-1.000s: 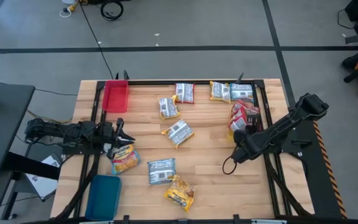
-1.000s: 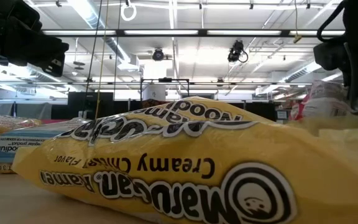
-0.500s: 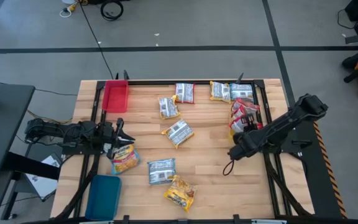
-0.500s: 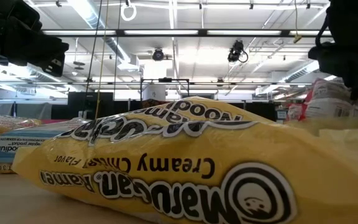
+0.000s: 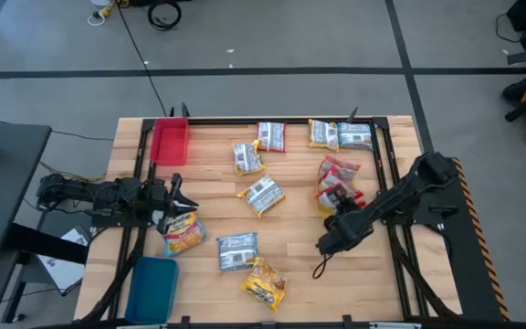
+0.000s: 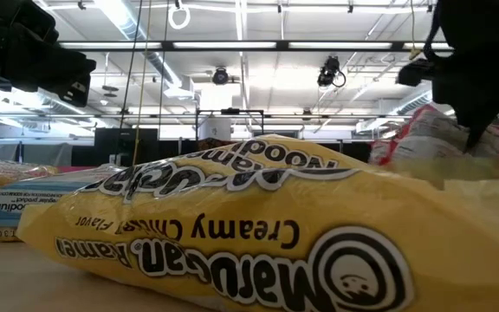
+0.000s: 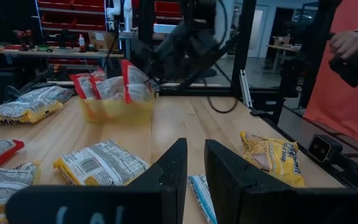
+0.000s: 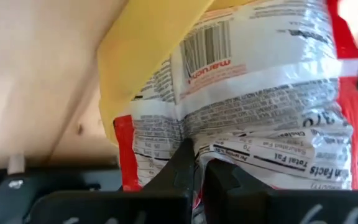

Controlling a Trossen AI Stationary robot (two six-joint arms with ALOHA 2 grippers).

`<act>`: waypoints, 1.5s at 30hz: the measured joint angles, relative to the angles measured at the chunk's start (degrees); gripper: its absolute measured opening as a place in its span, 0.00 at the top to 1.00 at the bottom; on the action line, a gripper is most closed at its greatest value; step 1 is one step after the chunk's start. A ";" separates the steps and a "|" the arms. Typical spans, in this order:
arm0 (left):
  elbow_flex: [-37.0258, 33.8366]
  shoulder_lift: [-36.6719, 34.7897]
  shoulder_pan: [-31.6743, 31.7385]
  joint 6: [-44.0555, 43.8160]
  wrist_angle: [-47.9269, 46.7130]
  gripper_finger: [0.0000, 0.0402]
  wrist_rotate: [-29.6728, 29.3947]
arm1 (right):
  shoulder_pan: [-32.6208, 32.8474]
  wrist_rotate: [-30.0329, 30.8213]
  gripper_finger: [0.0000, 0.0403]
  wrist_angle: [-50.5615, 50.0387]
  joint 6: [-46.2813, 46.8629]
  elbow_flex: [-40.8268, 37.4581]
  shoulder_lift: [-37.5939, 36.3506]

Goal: Sort Maruchan noodles
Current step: Put the red noodle pack into the yellow bin, then adjust the red noodle packs in the yellow bin

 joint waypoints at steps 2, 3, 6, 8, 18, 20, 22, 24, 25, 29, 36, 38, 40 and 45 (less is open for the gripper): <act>0.00 0.00 -0.01 0.02 0.00 0.85 0.00 | 0.08 0.19 0.97 1.25 -3.86 2.29 2.09; -0.01 0.00 0.01 0.02 0.00 0.85 0.00 | 0.06 0.63 0.97 1.77 -5.56 3.24 3.06; -0.02 0.00 -0.02 0.02 -0.02 0.85 0.00 | -0.36 4.82 0.96 2.33 -7.66 5.05 5.86; -0.01 0.00 0.01 0.00 -0.02 0.85 0.00 | -0.71 7.32 0.96 2.56 -6.51 6.03 7.23; 0.00 0.00 -0.02 0.02 -0.09 0.85 -0.02 | 0.31 2.89 0.80 1.85 5.38 7.35 4.16; -0.01 0.00 -0.02 0.00 -0.09 0.85 0.00 | 0.96 2.08 0.73 1.02 9.76 7.35 2.06; -0.02 0.00 0.00 0.02 -0.09 0.85 0.00 | 1.81 2.20 0.66 1.08 14.77 7.35 -0.48; -0.02 0.00 0.00 0.00 -0.09 0.85 0.00 | 2.65 2.52 0.59 1.18 19.97 7.33 -3.39; -0.01 0.00 -0.02 0.02 -0.09 0.85 0.00 | 3.07 2.64 0.56 1.35 22.77 7.33 -4.99; -0.01 0.00 -0.01 0.02 -0.10 0.85 0.00 | 5.12 6.03 0.45 3.78 33.48 6.25 -12.24; 0.00 0.00 -0.01 0.00 -0.11 0.85 0.00 | 6.42 10.53 0.32 13.24 48.92 -3.73 -26.06; 0.00 0.00 -0.02 0.02 -0.11 0.85 0.00 | 5.76 10.53 0.29 18.20 50.74 -6.81 -29.12; 0.00 0.00 -0.02 0.00 -0.11 0.85 0.00 | 4.81 10.78 0.27 23.97 50.64 -8.98 -31.35; -0.01 0.00 -0.01 0.02 -0.11 0.85 0.00 | 1.78 13.27 0.24 42.09 37.49 -11.97 -34.02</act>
